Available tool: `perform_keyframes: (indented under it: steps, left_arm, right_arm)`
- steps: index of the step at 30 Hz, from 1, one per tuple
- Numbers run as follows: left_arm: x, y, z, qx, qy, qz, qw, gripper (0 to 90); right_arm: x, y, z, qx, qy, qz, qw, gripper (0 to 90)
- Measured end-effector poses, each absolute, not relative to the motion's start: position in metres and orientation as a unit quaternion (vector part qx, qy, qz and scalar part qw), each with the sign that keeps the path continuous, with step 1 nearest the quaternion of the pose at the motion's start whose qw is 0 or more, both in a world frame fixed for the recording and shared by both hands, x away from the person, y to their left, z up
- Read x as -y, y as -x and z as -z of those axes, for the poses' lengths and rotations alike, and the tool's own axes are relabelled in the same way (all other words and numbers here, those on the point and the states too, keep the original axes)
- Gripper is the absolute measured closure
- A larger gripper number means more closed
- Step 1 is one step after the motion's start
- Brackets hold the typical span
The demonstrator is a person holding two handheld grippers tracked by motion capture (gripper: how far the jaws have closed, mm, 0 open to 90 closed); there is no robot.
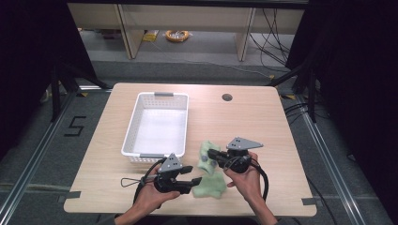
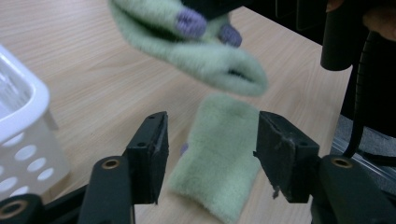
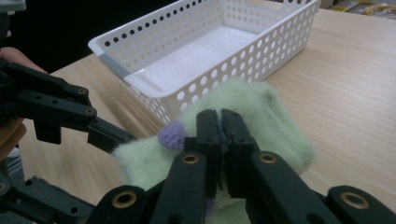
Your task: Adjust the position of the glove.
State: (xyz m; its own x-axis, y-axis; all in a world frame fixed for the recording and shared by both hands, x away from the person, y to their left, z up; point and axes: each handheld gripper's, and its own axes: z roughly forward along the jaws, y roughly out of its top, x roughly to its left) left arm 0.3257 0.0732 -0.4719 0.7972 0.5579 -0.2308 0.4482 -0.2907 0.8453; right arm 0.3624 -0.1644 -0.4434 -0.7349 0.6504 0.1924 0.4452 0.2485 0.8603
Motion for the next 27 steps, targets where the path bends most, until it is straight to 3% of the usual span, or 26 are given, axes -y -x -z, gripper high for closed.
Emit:
perform_keyframes:
  steps: [7, 10, 11, 16, 18, 27]
  left_arm:
    - [-0.068, -0.327, 0.474, -0.32, -0.796, -0.024, 0.514, 49.0]
    - [-0.067, -0.327, 0.473, -0.319, -0.799, -0.025, 0.509, 60.9]
    - [-0.067, -0.328, 0.474, -0.316, -0.797, -0.023, 0.514, 60.9]
    - [-0.07, -0.326, 0.47, -0.303, -0.802, -0.025, 0.513, 82.4]
    - [-0.072, -0.326, 0.469, -0.308, -0.801, 0.0, 0.513, 83.9]
    - [-0.075, -0.319, 0.471, -0.303, -0.804, 0.021, 0.511, 84.8]
  right_arm:
    - [0.162, -0.354, 0.448, -0.784, -0.35, -0.501, 0.113, 86.9]
    - [0.16, -0.349, 0.45, -0.785, -0.347, -0.501, 0.109, 87.0]
    - [0.16, -0.349, 0.45, -0.785, -0.347, -0.501, 0.109, 87.0]
    - [0.163, -0.34, 0.449, -0.787, -0.341, -0.502, 0.115, 87.0]
    - [0.164, -0.33, 0.449, -0.778, -0.362, -0.503, 0.097, 87.0]
    - [0.175, -0.303, 0.447, -0.777, -0.357, -0.507, 0.106, 86.9]
